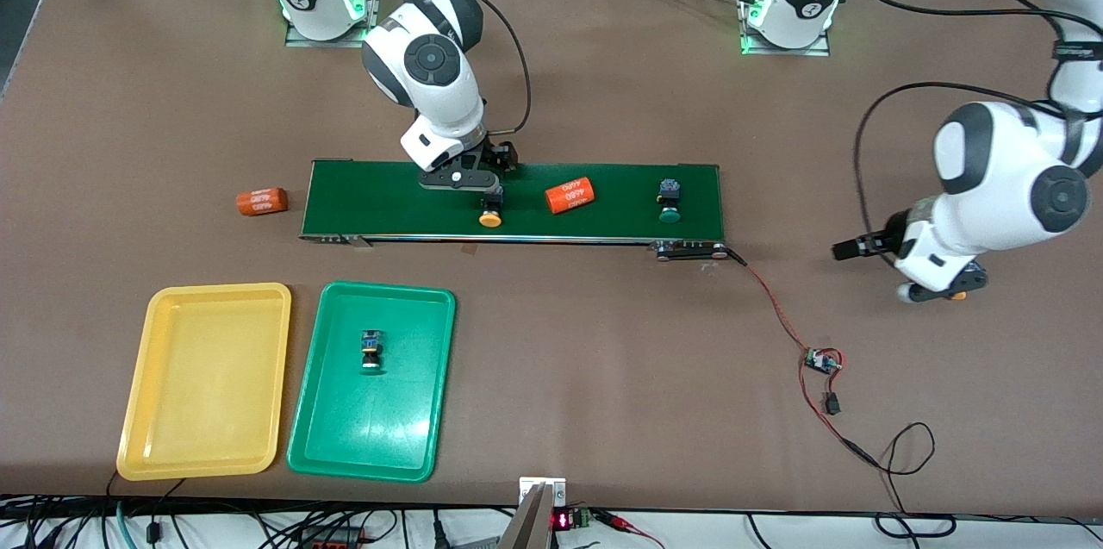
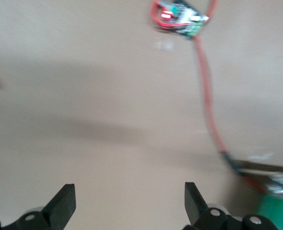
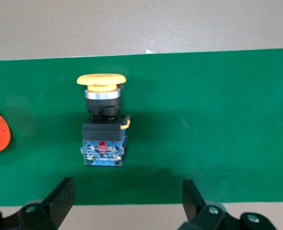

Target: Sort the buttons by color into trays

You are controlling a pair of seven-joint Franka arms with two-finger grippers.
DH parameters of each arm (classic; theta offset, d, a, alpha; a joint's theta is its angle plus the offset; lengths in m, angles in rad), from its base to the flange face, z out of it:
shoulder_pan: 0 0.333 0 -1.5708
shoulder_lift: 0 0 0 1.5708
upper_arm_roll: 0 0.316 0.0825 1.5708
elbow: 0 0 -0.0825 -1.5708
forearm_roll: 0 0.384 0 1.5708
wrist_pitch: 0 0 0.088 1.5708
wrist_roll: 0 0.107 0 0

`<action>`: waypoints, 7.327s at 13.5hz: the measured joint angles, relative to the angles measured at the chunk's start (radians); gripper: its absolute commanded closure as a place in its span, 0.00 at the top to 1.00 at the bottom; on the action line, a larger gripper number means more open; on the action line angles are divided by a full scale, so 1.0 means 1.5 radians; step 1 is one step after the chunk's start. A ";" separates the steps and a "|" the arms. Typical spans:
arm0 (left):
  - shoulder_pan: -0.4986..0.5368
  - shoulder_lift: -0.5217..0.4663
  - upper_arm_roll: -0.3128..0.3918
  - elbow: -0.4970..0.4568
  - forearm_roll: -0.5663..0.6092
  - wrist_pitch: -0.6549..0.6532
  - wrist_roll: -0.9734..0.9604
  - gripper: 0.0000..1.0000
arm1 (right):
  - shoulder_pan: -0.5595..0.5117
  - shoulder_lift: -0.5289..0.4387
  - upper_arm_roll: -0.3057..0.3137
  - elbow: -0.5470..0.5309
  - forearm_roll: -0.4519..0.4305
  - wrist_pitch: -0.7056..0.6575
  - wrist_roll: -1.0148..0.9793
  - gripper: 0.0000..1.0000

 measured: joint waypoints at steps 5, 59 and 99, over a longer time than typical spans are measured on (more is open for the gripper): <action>0.058 0.050 0.029 0.014 0.156 0.020 0.265 1.00 | 0.000 0.020 0.000 0.001 -0.001 0.024 -0.001 0.90; -0.048 0.016 -0.289 -0.071 0.008 0.080 -0.139 1.00 | -0.247 0.181 -0.327 0.180 -0.026 0.231 -0.652 0.93; -0.220 -0.242 0.117 0.209 -0.049 -0.358 0.042 1.00 | -0.116 -0.152 0.086 -0.070 -0.039 -0.035 0.132 1.00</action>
